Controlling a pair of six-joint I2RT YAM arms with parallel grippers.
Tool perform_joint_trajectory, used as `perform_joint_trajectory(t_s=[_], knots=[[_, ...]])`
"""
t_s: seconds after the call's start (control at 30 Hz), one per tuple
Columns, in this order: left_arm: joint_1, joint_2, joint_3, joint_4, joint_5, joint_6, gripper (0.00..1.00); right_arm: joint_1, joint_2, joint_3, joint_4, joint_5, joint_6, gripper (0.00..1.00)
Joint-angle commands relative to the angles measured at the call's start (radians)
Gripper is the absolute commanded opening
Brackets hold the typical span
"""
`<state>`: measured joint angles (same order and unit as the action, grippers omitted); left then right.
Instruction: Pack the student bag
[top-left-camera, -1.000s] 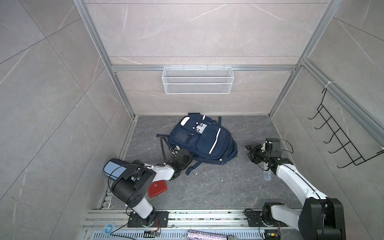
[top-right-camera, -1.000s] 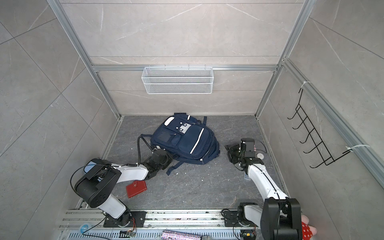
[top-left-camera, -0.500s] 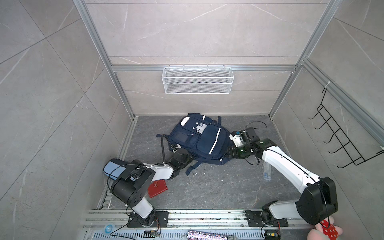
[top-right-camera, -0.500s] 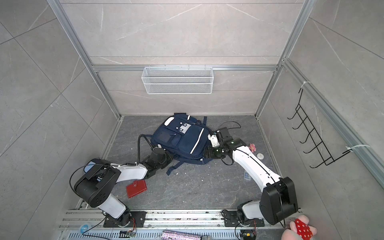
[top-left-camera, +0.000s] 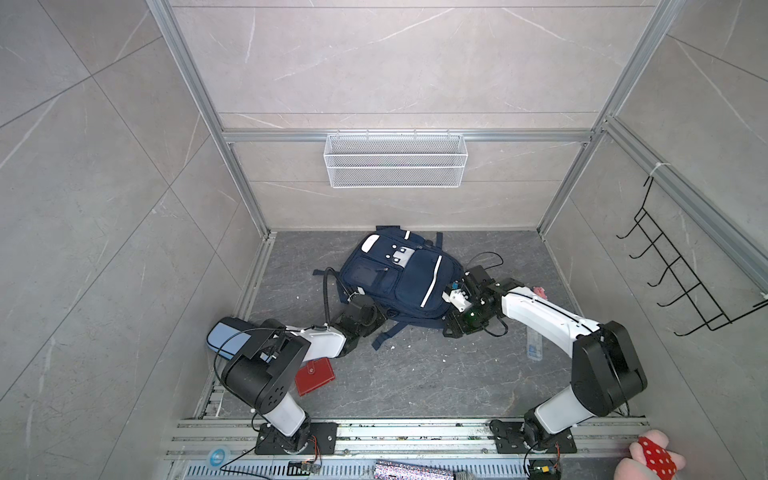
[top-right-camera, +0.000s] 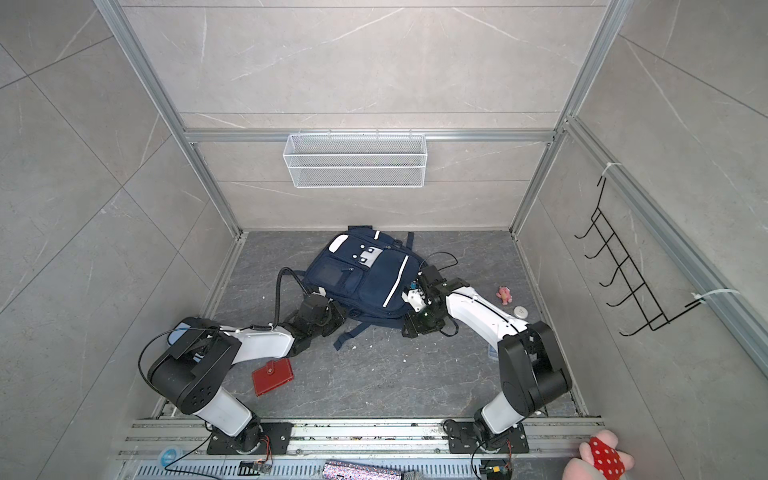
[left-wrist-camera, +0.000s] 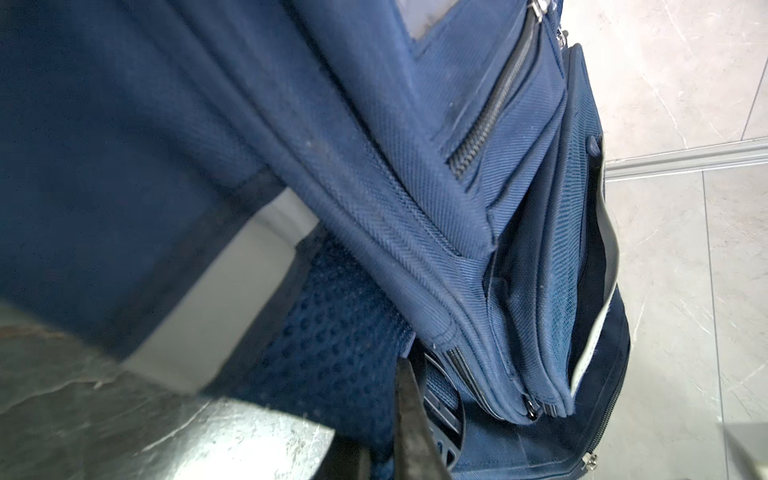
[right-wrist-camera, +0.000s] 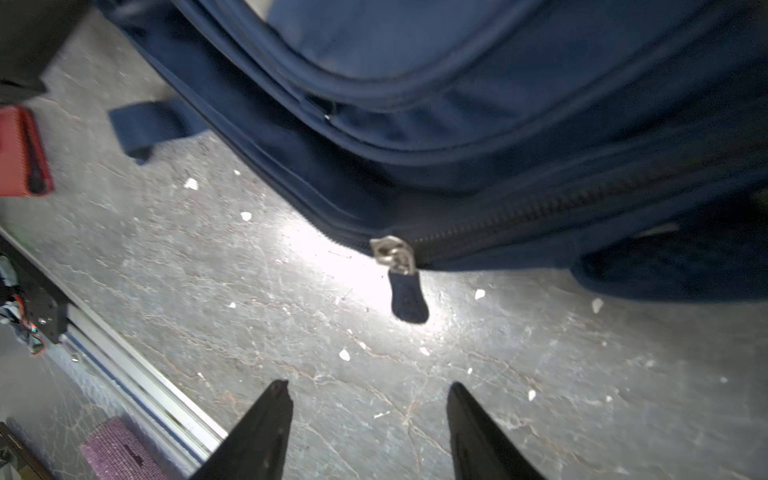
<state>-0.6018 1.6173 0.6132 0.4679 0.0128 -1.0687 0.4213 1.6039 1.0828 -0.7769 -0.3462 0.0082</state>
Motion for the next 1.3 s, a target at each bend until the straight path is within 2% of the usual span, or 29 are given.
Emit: perform_joint_trajectory(t_s=[0.0,0.4,0.6,0.8,0.97,1.13,1.27], knots=[[0.000,-0.051,0.022,0.077,0.066,0.050,0.00,0.002,0.037,0.047,0.008,0.030,-0.059,0.61],[0.009,-0.081,0.011,0.054,0.107,0.080,0.00,0.002,0.102,0.073,0.079,0.012,-0.058,0.58],[0.011,-0.075,0.008,0.064,0.120,0.079,0.00,0.002,0.095,0.063,0.103,0.015,-0.047,0.38],[0.012,-0.068,0.007,0.067,0.124,0.080,0.00,0.002,0.071,0.057,0.106,0.047,-0.042,0.24],[0.022,-0.066,0.000,0.079,0.124,0.072,0.00,0.002,0.053,0.060,0.085,0.054,-0.044,0.00],[0.073,-0.073,-0.047,0.114,0.110,0.036,0.00,0.002,0.011,0.045,0.043,0.087,-0.040,0.00],[0.131,-0.103,-0.073,0.076,0.067,0.039,0.00,0.001,-0.024,0.032,-0.023,0.184,-0.020,0.00]])
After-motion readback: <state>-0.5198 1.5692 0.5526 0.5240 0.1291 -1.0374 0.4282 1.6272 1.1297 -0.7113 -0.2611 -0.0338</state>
